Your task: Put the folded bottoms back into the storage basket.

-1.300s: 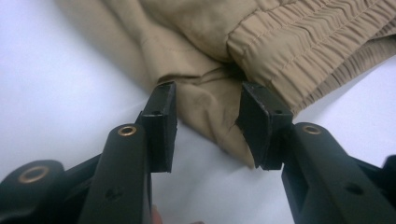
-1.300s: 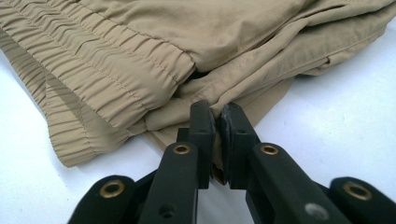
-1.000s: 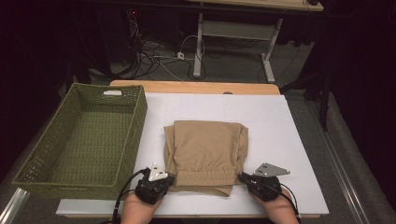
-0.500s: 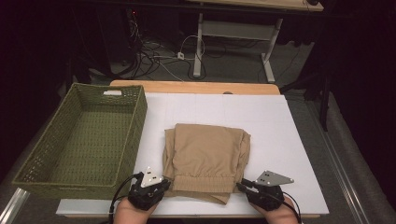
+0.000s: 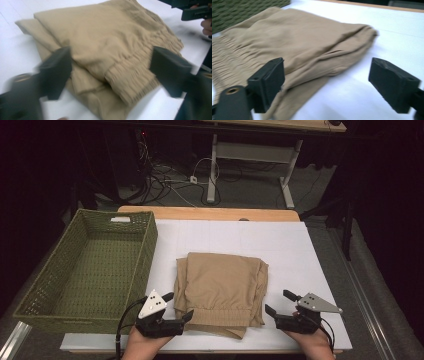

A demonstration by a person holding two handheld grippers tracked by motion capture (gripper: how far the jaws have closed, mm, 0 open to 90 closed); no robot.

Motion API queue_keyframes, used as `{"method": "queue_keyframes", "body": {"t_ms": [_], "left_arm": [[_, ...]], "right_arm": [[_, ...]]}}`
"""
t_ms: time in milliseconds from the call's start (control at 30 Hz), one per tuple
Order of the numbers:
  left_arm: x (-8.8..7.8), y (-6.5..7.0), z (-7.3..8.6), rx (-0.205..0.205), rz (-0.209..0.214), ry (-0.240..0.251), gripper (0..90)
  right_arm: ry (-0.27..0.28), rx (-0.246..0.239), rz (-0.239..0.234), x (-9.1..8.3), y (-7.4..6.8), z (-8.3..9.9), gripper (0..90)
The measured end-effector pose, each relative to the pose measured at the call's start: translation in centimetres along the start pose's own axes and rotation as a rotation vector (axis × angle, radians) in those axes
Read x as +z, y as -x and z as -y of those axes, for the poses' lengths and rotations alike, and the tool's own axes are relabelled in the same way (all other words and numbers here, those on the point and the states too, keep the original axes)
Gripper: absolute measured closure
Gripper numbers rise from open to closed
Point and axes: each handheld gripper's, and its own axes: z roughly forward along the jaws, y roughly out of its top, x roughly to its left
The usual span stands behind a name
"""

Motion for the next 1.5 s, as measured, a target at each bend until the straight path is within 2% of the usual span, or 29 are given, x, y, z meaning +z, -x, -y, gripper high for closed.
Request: {"method": "queue_keyframes", "body": {"t_ms": [67, 100, 133, 200, 267, 333, 367, 400, 500, 533, 600, 700, 800, 833, 900, 967, 1067, 1100, 1133, 1200, 1367, 1433, 1500], "left_arm": [[0.4, -0.1, -0.7, -0.024, -0.006, -0.012, 3.8], [1.1, -0.1, -1.3, -0.022, -0.023, -0.03, 0.0], [1.4, -0.1, -1.5, -0.018, -0.038, -0.027, 0.0], [1.8, -0.2, -1.6, -0.026, -0.038, -0.026, 0.0], [2.8, -0.7, -1.1, -0.045, -0.048, -0.043, 0.0], [3.4, -0.8, -0.7, -0.04, -0.054, -0.079, 0.0], [3.4, -0.8, -0.7, -0.04, -0.054, -0.079, 0.0], [3.8, -0.9, -0.6, -0.026, -0.068, -0.111, 0.0], [3.9, -1.2, -0.4, -0.051, -0.057, -0.122, 0.0], [4.2, -1.2, -0.3, -0.042, -0.066, -0.15, 0.0], [4.3, -1.2, -0.2, -0.028, -0.073, -0.174, 0.0], [4.4, -1.2, 0.0, -0.028, -0.072, -0.186, 0.0], [4.8, -1.3, 0.6, -0.033, -0.075, -0.253, 0.0], [4.8, -1.3, 0.6, -0.033, -0.075, -0.253, 0.0], [4.8, -1.6, 1.2, -0.045, -0.083, -0.304, 0.0], [4.8, -1.6, 1.3, -0.046, -0.088, -0.319, 0.0], [4.6, -1.7, 1.7, -0.09, -0.074, -0.353, 0.0], [4.6, -1.6, 1.9, -0.114, -0.056, -0.371, 0.0], [4.7, -1.3, 2.0, -0.079, -0.071, -0.393, 0.0], [4.9, -0.5, 2.0, -0.044, -0.089, -0.418, 0.0], [5.0, -0.2, 2.0, -0.042, -0.097, -0.421, 0.0], [4.9, -0.1, 1.9, -0.037, -0.091, -0.418, 2.6], [4.7, 0.0, 1.9, -0.018, -0.063, -0.406, 10.4]], "right_arm": [[0.008, 0.007, 0.027, -0.1, 0.6, 0.0, 0.3], [0.015, 0.014, 0.04, -0.3, 1.0, 0.1, 0.2], [0.015, 0.019, 0.041, -0.4, 1.2, 0.1, 0.2], [0.017, 0.02, 0.052, -0.6, 1.5, 0.1, 0.3], [0.02, 0.014, 0.055, -0.7, 1.6, 0.1, 0.3], [0.02, 0.003, 0.06, -0.7, 1.6, 0.1, 0.3], [0.02, 0.003, 0.06, -0.7, 1.6, 0.1, 0.3], [0.02, -0.007, 0.06, -0.6, 1.5, 0.1, 0.3], [0.008, -0.017, 0.058, -0.3, 1.4, 0.1, 0.3], [0.004, -0.019, 0.059, -0.2, 1.4, 0.2, 0.3], [-0.002, -0.027, 0.062, 0.0, 1.3, 0.2, 0.3], [-0.009, -0.026, 0.06, 0.1, 1.2, 0.2, 0.3], [-0.018, -0.034, 0.065, 0.2, 1.0, 0.3, 0.3], [-0.021, -0.035, 0.066, 0.2, 1.0, 0.4, 0.3], [-0.024, -0.037, 0.068, 0.2, 0.9, 0.4, 0.3], [-0.022, -0.04, 0.068, 0.1, 0.8, 0.4, 0.3], [-0.018, -0.04, 0.068, -0.1, 0.7, 0.3, 0.3], [-0.017, -0.039, 0.067, -0.1, 0.7, 0.3, 0.3], [-0.019, -0.038, 0.066, -0.1, 0.6, 0.3, 0.3], [-0.021, -0.044, 0.062, 0.0, 0.6, 0.4, 0.3], [-0.025, -0.043, 0.06, 0.2, 0.5, 0.4, 0.3], [-0.028, -0.05, 0.058, 0.2, 0.5, 0.3, 0.3], [-0.028, -0.048, 0.06, 0.3, 0.5, 0.3, 0.3]]}}
